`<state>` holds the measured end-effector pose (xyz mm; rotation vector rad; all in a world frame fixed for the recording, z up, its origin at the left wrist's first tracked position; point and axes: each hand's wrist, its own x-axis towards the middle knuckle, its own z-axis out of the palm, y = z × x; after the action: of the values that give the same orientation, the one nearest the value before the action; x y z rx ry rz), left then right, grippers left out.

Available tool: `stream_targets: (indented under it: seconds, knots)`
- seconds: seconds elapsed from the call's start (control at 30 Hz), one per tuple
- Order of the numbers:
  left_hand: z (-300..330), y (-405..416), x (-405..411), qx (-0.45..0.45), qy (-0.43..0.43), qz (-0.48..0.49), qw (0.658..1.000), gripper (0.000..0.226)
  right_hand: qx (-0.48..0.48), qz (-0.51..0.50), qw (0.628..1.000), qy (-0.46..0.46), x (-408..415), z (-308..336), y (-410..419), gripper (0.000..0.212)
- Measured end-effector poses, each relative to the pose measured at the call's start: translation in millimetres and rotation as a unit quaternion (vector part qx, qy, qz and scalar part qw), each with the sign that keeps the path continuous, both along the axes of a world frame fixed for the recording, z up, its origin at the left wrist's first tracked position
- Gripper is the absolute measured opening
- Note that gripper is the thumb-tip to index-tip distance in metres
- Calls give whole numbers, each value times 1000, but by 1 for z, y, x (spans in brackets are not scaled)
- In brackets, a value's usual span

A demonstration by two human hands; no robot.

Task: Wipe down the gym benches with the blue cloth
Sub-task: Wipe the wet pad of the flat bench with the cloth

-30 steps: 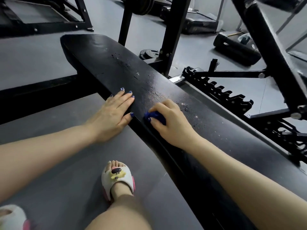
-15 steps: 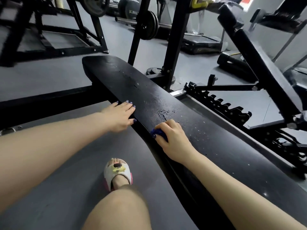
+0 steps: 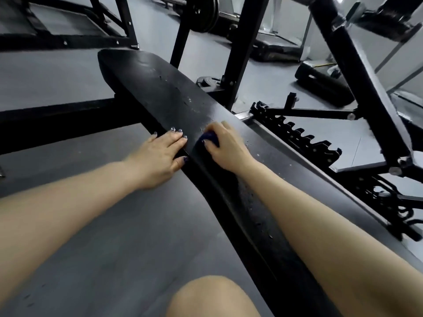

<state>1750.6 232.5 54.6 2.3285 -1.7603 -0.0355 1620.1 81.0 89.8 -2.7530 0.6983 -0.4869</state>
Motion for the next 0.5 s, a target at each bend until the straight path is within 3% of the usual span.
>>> stream_targets:
  seconds: [0.1, 0.33, 0.5]
  knots:
    - [-1, 3, 1, -11, -4, -3, 1000, 60, -1, 26, 1000, 3, -1, 2, -3, 24]
    - [2, 2, 1, 12, 4, -3, 1000, 63, 28, -19, 999, -15, -144, 12, 20, 17]
    - [7, 7, -17, 14, 0, -71, 997, 77, 4, -57, 998, 0, -100, 8, 7, 15]
